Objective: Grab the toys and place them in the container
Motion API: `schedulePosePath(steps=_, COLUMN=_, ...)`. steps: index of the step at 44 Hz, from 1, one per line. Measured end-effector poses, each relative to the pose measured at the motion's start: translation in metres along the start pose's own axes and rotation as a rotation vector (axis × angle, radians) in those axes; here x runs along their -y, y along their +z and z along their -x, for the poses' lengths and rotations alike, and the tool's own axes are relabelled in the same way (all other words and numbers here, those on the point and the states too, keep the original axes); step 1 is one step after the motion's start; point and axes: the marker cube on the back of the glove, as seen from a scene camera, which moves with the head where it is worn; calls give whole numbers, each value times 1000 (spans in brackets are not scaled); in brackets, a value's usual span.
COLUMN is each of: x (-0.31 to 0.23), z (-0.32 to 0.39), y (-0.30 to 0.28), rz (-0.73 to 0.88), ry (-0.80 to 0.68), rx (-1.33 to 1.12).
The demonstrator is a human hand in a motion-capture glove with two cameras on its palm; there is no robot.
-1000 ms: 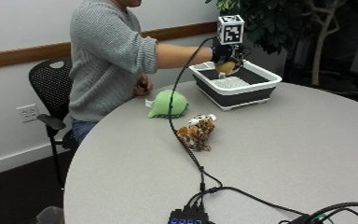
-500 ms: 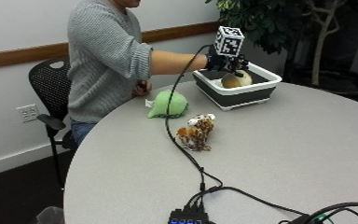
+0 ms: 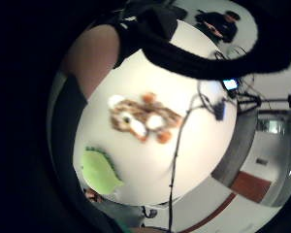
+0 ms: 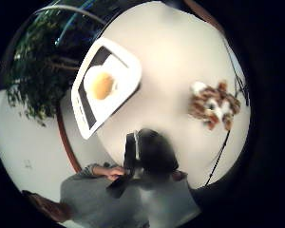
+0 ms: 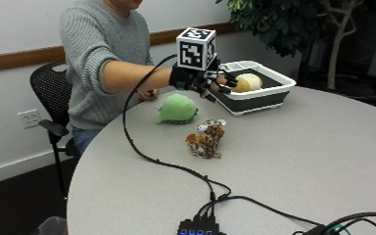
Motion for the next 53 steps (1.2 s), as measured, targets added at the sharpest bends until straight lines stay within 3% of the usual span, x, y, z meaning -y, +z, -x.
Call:
schedulePosePath(steps=8, x=9, z=-33, y=20, rz=35, ry=48, rx=31)
schedulePosePath(steps=21, x=20, z=-51, y=132, rz=221, ry=122, rx=-29)
schedulePosePath(steps=53, x=20, z=-50, y=159, rz=8, ry=103, rx=39)
